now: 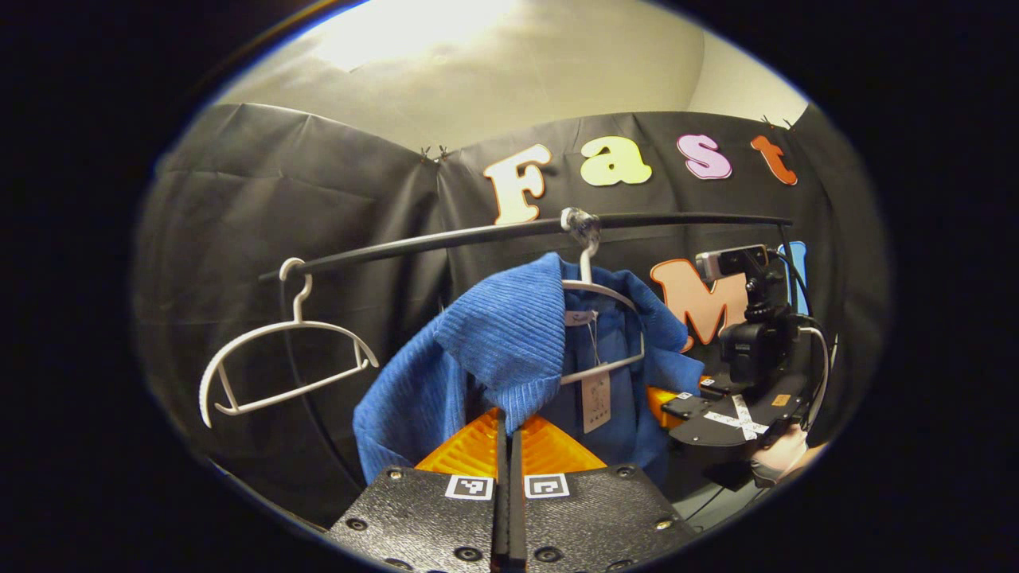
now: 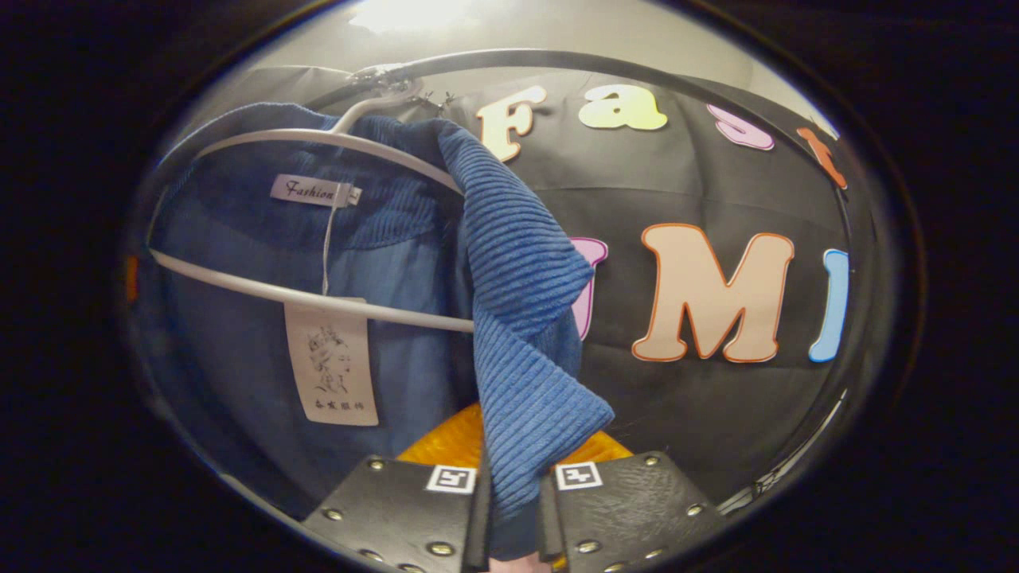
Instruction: Grasp the clothes on the hanger with both hands and then place them into the laundry hamper below.
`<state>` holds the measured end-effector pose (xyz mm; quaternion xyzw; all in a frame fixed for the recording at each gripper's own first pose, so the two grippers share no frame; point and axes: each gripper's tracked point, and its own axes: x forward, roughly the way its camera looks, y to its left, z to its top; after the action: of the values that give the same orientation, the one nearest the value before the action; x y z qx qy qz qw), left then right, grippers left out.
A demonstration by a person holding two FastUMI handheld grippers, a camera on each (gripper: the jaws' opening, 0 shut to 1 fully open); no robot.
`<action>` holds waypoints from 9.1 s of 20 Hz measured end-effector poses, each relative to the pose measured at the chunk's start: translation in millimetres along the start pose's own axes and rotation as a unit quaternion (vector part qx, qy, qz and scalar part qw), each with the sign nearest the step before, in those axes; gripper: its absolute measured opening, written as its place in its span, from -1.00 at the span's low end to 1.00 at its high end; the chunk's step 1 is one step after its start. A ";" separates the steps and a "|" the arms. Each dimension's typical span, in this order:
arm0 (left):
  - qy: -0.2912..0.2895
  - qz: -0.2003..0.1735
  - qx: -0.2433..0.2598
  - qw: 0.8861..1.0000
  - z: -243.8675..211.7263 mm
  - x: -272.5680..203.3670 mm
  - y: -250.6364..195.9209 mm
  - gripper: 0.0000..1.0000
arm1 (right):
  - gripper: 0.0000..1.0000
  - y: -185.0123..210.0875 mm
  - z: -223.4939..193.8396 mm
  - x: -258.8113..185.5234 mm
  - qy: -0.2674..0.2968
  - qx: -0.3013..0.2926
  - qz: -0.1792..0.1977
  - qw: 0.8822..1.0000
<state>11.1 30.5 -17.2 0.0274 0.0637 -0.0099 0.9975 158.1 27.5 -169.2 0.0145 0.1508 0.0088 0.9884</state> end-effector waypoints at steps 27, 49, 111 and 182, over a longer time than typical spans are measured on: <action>-0.035 0.066 -0.067 0.995 73.3 -3.5 108.5 -0.99 | -0.79 -78.0 89.3 13.6 -0.083 0.014 -0.073 0.994; -0.011 0.035 -0.104 0.994 4.4 39.4 128.7 -1.00 | -0.78 -74.5 63.5 76.4 -0.058 0.011 -0.073 0.996; 0.118 -0.246 0.014 0.962 -150.4 59.0 -139.2 -0.99 | -0.78 -13.1 -142.4 -62.2 0.145 0.078 -0.033 0.986; -0.060 -0.241 -0.079 0.966 26.2 24.1 -126.0 -0.26 | -0.77 -60.4 88.6 -169.9 -0.084 0.047 -0.089 0.991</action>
<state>35.4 -97.2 -1.1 -0.0679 0.0090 -0.2464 0.9667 23.1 -38.9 -36.0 0.0479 0.0678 -0.0874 0.9927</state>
